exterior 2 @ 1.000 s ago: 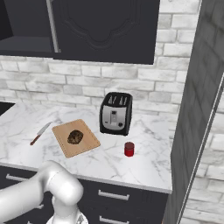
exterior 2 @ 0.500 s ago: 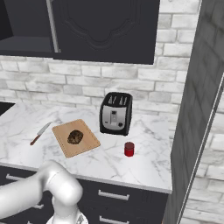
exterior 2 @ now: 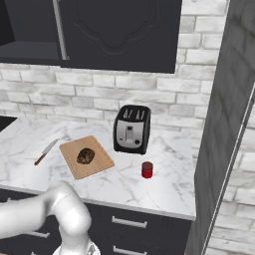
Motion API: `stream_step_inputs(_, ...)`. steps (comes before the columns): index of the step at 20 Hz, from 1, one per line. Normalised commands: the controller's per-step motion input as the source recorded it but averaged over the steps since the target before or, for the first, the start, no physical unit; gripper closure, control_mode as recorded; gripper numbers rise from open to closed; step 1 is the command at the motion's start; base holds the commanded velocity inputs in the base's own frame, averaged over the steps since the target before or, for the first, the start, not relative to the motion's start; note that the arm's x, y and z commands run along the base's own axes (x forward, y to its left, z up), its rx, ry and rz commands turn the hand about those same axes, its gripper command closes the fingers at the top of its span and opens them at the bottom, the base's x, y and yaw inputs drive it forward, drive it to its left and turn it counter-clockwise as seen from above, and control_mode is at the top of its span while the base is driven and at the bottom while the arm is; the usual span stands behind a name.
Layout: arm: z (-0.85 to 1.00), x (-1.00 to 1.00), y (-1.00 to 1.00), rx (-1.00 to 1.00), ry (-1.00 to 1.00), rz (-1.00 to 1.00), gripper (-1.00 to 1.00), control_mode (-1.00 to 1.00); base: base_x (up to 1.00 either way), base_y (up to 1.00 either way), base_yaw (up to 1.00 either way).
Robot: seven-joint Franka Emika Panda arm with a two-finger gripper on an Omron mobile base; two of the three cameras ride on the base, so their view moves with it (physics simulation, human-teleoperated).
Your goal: Pick the bread, place it on the cutting board, pick the jam, place it on the counter, and close the cabinet.
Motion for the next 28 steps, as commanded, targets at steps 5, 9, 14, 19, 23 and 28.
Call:
stream_step_inputs(5, 0.00, 0.00, 0.17, 0.00, 0.00, -0.19, -1.00, -1.00, 0.00, 0.00, 0.00)
stream_step_inputs(9, 0.00, 0.01, 0.00, 0.00, 0.00, -0.25, -1.00, -1.00, 0.00, 0.00, 0.00)
stream_step_inputs(14, 0.00, 0.09, 0.00, 0.00, 0.00, -0.29, -1.00, -1.00, 0.00, 0.00, 0.00)
stream_step_inputs(19, 0.00, 0.18, 0.00, 0.00, 0.00, -0.28, -1.00, -1.00, 0.00, 0.00, 0.00)
stream_step_inputs(23, 0.00, 0.28, 0.00, 0.00, 0.00, -0.28, -1.00, -1.00, 0.00, 0.00, 0.00)
stream_step_inputs(28, 0.00, 0.40, 0.00, 0.01, 0.00, -0.28, -1.00, -1.00, 0.00, 0.00, 0.00)
